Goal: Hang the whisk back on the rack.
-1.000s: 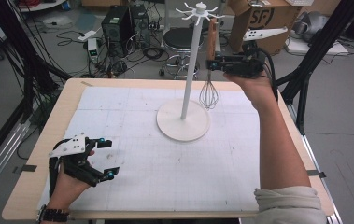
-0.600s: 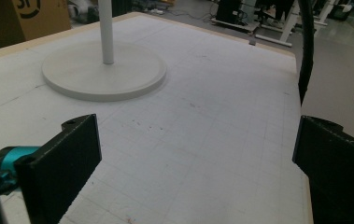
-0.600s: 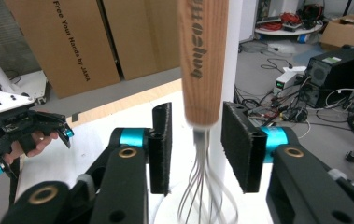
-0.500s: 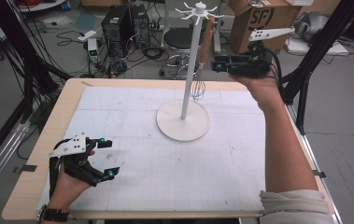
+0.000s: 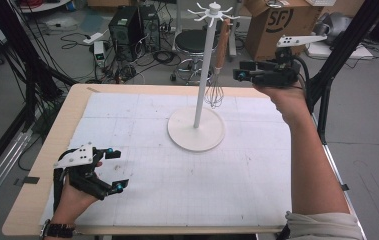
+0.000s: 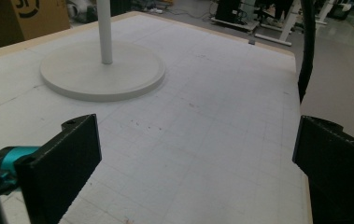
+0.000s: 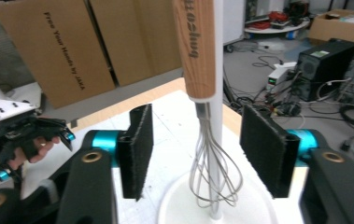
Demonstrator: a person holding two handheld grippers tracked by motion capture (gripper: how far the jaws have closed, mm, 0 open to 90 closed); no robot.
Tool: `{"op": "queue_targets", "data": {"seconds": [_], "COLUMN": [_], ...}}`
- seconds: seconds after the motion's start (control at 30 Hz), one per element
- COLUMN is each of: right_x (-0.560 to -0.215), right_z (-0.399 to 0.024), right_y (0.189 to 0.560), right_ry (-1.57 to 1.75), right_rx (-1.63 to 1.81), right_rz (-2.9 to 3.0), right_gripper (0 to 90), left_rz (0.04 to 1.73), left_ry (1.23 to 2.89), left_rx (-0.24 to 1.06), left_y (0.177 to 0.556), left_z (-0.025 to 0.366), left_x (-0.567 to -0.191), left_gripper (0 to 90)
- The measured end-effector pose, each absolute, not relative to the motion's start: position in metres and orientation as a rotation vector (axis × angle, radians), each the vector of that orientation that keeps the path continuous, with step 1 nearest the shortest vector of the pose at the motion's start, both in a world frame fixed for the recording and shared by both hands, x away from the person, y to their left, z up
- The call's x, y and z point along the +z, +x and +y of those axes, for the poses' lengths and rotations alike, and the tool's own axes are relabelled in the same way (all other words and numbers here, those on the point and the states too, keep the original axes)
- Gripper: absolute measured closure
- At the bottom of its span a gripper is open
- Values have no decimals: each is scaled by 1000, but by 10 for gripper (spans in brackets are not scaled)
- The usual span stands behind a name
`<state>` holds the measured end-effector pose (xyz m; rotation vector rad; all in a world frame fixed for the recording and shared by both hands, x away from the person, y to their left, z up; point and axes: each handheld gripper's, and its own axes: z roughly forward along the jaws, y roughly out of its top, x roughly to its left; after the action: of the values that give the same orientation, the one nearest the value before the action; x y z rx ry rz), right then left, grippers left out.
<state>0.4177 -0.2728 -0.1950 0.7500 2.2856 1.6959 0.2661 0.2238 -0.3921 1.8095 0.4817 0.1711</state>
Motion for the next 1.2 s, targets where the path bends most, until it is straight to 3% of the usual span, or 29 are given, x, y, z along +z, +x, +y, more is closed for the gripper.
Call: {"op": "queue_targets", "data": {"seconds": [0.73, 1.13, 1.2], "right_x": [-219, -238, -242], "right_z": [-291, -303, -305], "right_y": [385, 365, 359], "right_ry": [708, 616, 610], "right_rx": [1643, 1710, 1729], "right_rz": [2298, 2331, 2320], "right_gripper": [157, 84, 31], "left_rz": [486, 486, 482], "left_ry": [1808, 1805, 1803], "left_rx": [168, 173, 176], "left_y": [267, 266, 266], "left_z": [223, 224, 225], "left_x": [-392, -391, -390], "left_gripper": [17, 17, 17]}}
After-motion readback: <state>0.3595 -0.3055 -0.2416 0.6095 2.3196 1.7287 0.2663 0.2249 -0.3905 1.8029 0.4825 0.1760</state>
